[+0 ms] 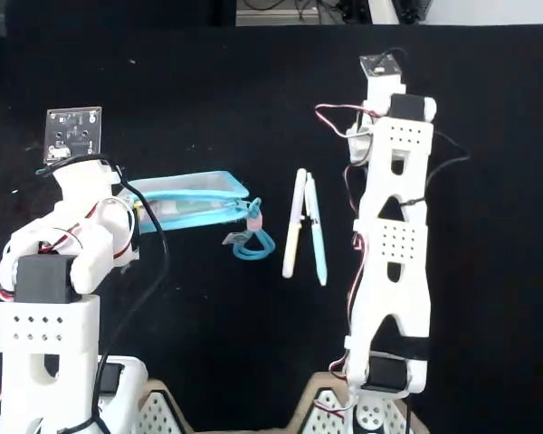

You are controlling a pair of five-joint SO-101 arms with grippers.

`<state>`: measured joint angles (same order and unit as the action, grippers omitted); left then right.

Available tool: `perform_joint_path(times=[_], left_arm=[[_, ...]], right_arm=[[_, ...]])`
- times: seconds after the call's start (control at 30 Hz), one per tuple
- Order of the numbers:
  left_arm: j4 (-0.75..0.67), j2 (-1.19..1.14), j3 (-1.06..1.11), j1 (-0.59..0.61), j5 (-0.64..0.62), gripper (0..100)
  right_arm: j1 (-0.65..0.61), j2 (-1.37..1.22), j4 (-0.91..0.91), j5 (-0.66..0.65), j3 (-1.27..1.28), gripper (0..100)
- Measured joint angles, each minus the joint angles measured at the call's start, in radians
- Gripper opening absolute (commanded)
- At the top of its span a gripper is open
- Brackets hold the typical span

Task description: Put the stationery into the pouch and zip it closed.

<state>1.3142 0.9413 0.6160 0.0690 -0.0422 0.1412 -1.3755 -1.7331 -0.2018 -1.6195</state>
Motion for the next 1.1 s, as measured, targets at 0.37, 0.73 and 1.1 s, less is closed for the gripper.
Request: perform_joint_path(times=[0.37, 0.73, 1.1], left_arm=[[0.000, 0.000, 0.000, 0.000, 0.000, 3], [0.000, 0.000, 0.000, 0.000, 0.000, 3], [0.000, 0.000, 0.000, 0.000, 0.000, 3]], right_arm=[[-0.003, 0.345, 0.000, 0.002, 0.471, 1.1], [-0.040, 0.760, 0.178, -0.078, 1.185, 1.1], [-0.041, 1.157, 0.572, -0.278, 1.932, 20.5]])
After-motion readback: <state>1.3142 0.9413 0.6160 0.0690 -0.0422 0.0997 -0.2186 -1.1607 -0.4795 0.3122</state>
